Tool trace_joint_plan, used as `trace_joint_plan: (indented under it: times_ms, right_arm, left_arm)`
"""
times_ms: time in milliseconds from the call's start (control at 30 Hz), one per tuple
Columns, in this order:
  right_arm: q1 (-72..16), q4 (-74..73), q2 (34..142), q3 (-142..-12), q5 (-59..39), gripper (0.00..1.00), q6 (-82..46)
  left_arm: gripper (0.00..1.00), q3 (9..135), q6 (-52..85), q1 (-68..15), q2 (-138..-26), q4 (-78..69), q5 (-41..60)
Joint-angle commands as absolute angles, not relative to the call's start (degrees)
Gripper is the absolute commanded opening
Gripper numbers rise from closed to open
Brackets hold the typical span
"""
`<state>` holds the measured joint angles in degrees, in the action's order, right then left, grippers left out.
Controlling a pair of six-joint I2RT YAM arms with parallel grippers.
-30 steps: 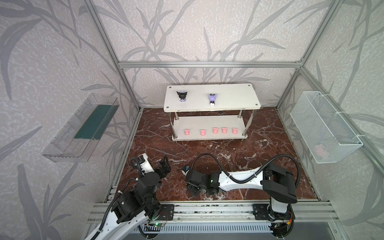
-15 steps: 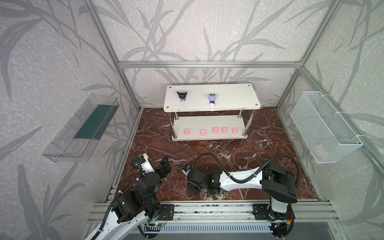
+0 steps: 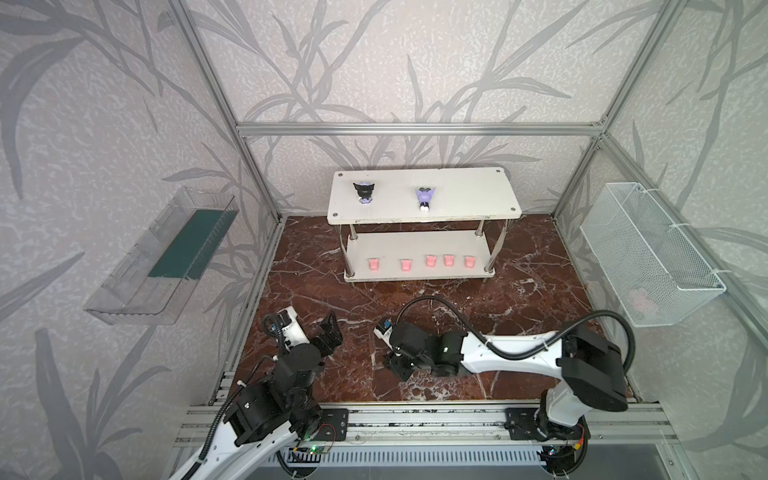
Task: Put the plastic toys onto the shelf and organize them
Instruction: 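Lift the black-and-purple figure with the right gripper up over the top board, then lower the figure onto the top board's far end with the right gripper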
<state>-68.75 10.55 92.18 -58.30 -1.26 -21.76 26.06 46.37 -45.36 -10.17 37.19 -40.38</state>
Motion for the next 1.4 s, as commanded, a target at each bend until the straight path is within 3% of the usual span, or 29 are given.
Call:
trace_joint_plan:
  times_ms: [0, 233, 467, 800, 1000, 1367]
  right_arm:
    - [-63.76, 22.09, 84.12, -62.58, -7.25, 0.21, -13.6]
    - [-49.47, 46.95, 76.8, -81.17, -15.04, 0.26, -1.45]
    - [-42.12, 63.06, 81.7, -104.0, -15.86, 0.27, 10.41]
    - [-29.68, 74.74, 93.18, -129.83, -17.46, 0.26, 17.48]
    - [-24.44, 83.06, 105.35, -149.69, -21.24, 0.25, 20.13]
    - [-17.48, 83.75, 114.01, -158.67, -25.4, 0.24, 19.21]
  left_arm:
    - [0.96, 25.72, 45.4, -45.35, -10.71, 36.6, -40.87]
    - [0.96, 25.54, 44.23, -45.31, -12.91, 34.43, -38.82]
    - [0.96, 25.2, 43.42, -45.19, -17.6, 30.96, -35.23]
    - [0.96, 23.46, 43.37, -44.7, -19.15, 27.82, -31.73]
    - [0.96, 22.5, 43.32, -44.08, -20.44, 26.23, -30.0]
    - [0.96, 19.87, 45.57, -42.94, -22.72, 23.25, -26.78]
